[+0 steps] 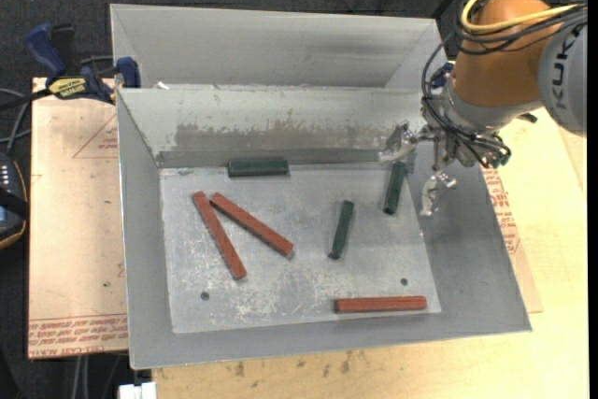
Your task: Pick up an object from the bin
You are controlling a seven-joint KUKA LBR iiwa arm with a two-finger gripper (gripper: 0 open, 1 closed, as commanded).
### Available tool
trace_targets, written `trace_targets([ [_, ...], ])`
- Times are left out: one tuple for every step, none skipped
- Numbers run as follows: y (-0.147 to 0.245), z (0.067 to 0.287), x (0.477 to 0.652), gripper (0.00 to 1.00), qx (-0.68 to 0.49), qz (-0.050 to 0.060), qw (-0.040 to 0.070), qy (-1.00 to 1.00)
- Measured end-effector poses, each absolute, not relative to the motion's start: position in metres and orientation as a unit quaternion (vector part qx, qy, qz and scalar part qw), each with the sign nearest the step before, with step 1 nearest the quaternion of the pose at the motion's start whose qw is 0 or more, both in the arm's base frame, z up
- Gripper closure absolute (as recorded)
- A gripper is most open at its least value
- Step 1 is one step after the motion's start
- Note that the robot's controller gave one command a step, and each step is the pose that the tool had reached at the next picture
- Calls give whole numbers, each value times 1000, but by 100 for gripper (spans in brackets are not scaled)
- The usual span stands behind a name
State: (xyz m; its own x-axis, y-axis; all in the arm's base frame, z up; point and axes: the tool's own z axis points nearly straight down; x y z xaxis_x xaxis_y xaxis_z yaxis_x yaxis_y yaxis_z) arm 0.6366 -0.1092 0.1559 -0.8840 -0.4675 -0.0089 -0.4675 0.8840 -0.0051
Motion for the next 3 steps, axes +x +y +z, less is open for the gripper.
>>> trace_targets([
  [-61, 94, 628, 0, -215, 0, 2, 977],
  [-48, 79, 636, 0, -276, 1, 6, 961],
  [0, 81, 589, 100, -347, -6, 12, 938],
])
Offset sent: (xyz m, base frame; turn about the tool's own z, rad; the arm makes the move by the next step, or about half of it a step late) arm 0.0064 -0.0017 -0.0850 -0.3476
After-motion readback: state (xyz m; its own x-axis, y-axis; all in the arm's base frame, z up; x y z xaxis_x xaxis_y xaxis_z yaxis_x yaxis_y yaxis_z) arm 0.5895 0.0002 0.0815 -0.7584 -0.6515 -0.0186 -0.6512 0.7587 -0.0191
